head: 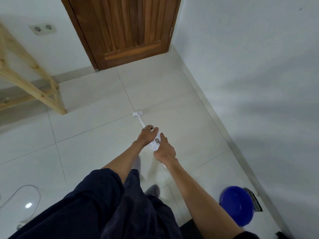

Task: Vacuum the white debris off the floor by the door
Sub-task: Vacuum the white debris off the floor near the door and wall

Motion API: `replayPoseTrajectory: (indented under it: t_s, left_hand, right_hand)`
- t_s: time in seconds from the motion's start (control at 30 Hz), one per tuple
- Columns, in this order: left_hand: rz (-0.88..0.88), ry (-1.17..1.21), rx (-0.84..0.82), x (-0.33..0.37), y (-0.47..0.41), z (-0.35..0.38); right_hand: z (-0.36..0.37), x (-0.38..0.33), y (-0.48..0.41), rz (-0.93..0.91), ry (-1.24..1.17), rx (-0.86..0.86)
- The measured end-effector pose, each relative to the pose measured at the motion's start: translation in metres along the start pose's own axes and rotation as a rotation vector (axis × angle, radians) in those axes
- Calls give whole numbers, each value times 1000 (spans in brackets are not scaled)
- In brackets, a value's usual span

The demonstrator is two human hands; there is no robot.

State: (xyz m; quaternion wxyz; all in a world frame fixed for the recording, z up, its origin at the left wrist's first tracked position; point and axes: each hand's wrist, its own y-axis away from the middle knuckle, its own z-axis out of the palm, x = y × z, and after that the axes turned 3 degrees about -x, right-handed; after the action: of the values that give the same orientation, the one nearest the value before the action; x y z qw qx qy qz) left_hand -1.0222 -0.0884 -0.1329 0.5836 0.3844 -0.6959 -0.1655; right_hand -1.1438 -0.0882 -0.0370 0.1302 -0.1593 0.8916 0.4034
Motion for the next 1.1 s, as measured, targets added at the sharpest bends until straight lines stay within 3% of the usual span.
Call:
replayPoseTrajectory:
  t_s: [0.6, 1.1]
  left_hand:
    - [66, -93, -65, 69, -118, -86]
    - [53, -168, -151, 61, -87, -40]
  right_hand:
    - [-49, -87, -116, 122, -99, 4]
    - [-38, -46, -82, 201, -92, 26]
